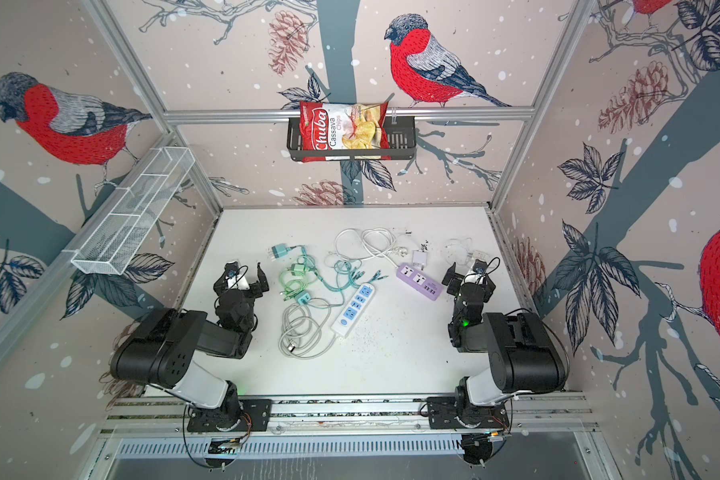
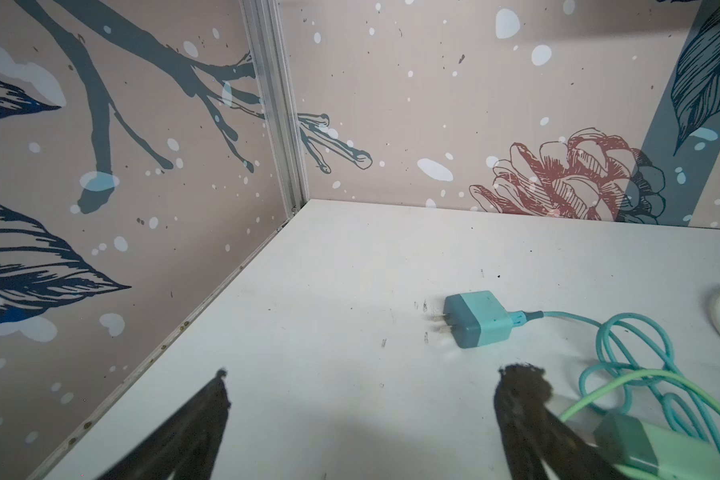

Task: Insert the plug

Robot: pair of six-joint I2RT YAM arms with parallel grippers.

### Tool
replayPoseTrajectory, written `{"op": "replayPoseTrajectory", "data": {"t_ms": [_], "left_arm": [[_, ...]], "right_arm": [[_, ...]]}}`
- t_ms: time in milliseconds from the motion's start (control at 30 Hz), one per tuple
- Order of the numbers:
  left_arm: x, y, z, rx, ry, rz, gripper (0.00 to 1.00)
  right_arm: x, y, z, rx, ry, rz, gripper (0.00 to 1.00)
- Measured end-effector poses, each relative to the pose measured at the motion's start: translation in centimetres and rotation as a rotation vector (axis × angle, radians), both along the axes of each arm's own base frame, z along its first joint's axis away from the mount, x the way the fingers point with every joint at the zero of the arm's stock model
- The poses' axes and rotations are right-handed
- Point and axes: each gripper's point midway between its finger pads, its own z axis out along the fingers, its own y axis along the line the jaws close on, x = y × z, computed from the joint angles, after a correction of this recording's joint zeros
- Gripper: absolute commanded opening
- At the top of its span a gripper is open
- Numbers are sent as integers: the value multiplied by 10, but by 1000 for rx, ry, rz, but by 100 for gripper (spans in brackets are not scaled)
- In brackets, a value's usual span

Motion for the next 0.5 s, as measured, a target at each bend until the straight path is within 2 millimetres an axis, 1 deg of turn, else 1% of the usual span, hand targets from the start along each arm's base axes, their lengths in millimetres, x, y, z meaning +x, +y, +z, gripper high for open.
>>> {"op": "replayPoseTrajectory", "data": {"t_ms": [167, 267, 333, 400, 500], "left_arm": [[-1, -1, -1, 1, 4, -2, 98], [-3, -2, 4, 0, -11, -5, 98], [-3, -2, 14, 1, -28, 8, 98], [2, -6, 32, 8, -52, 12, 98], [8, -18, 60, 8, -78, 0, 98]], "right_arm": [[0, 0, 1, 0, -1, -2, 100], [7, -2, 15, 0, -16, -25, 100], [16, -2, 28, 1, -29, -34, 100], [20, 0, 36, -2, -24, -40, 100], [26, 6, 45, 5, 10, -40, 100]]}}
